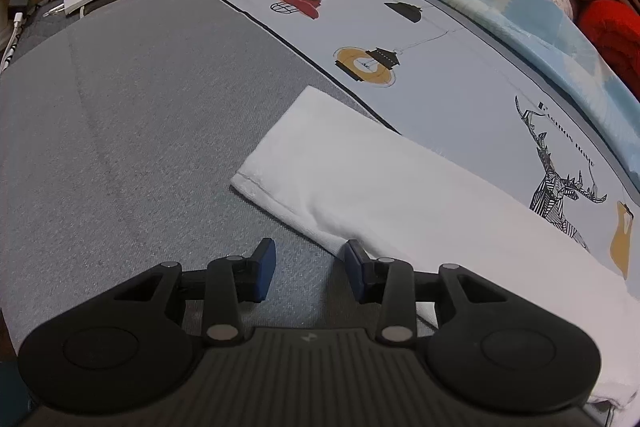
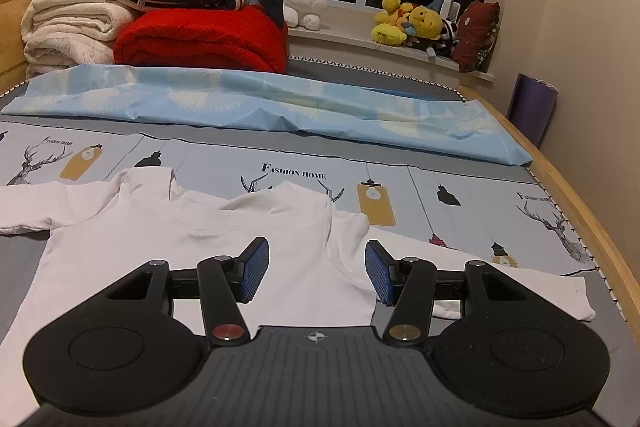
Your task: Fold small clothes
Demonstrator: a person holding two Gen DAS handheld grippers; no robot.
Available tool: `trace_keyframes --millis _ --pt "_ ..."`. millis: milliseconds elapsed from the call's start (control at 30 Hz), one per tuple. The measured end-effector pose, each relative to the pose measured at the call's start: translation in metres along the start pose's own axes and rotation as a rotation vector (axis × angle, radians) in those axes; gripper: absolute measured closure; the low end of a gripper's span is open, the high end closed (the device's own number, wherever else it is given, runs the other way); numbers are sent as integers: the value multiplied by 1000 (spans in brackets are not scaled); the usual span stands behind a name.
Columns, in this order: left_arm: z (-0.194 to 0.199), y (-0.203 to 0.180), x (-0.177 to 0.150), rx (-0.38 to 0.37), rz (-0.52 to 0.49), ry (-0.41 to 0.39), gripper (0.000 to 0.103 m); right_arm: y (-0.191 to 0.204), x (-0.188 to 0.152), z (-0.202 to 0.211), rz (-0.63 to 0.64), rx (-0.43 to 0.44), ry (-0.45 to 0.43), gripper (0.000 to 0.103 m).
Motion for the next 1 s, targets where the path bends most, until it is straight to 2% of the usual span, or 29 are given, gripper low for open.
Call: trace_keyframes --millis 367,400,467,500,633,700,733,800,833,867,1000 --pt "-3 -6 5 -16 31 -12 62 -5 -4 -1 10 -7 9 48" --pt "-3 -6 5 -20 37 -16 64 -6 -5 -2 12 -7 11 48" --pt "-4 -7 7 -26 45 -22 86 -7 -5 -2 11 -7 11 48" --pt "-4 -8 8 -25 47 -21 102 -8 -5 -2 9 -8 10 48" --pt "8 -18 15 36 -5 -56 103 -8 -5 -2 12 -11 13 48" --pt "24 -36 21 34 -54 -101 103 -7 -6 -3 10 -9 22 50" --pt "35 -51 24 9 -77 -127 103 -7 -7 -5 12 -9 31 51" --pt "59 -85 26 -50 -119 -169 103 -6 -10 -7 14 -8 48 64" --pt "74 -107 24 -91 -146 -188 103 -5 -12 -8 7 0 61 76" --pt "88 -130 20 -135 -170 -200 103 -4 -13 -10 -1 8 71 82" --pt "157 -238 -19 -375 -271 -218 103 2 -20 -13 -14 27 101 84"
Point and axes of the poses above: each gripper's, at about its wrist camera, not at the fingertips, and z roughly against the way its jaws point, y to its left, x to its top, the point moved 9 cm from there along -z, roughly the way its jaws point, and after that the axes turned 3 degrees about -y, right-handed, at the moved point
